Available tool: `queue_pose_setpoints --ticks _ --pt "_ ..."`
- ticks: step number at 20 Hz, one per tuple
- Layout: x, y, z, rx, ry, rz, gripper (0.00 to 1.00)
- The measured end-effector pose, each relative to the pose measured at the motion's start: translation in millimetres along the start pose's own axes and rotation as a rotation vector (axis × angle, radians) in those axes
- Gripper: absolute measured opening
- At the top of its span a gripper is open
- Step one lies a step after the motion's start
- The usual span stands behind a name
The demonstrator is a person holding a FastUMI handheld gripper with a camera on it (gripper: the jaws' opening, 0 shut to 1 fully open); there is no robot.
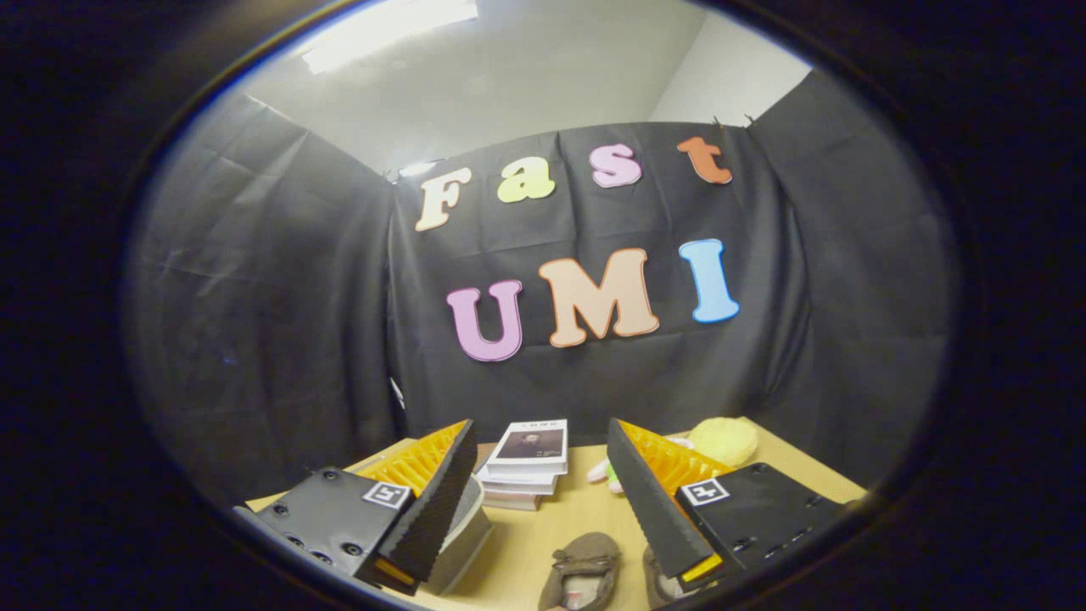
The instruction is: Open the storage box then place both shoes into the box .Put the left shoe in first, then the right shoe, with the right side of both shoes facing outward in a uniform manner.
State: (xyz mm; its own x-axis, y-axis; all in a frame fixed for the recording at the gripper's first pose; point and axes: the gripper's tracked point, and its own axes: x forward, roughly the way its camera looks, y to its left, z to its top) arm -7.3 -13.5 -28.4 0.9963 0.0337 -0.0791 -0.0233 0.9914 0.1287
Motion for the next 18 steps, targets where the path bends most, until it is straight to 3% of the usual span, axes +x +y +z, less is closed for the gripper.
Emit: queue_pose_setpoints --ticks 4,18 --pt "2 10 -27 0.052 0.095 0.029 0.98" --pt "-8 76 -144 0.474 0.444 0.107 1.0"
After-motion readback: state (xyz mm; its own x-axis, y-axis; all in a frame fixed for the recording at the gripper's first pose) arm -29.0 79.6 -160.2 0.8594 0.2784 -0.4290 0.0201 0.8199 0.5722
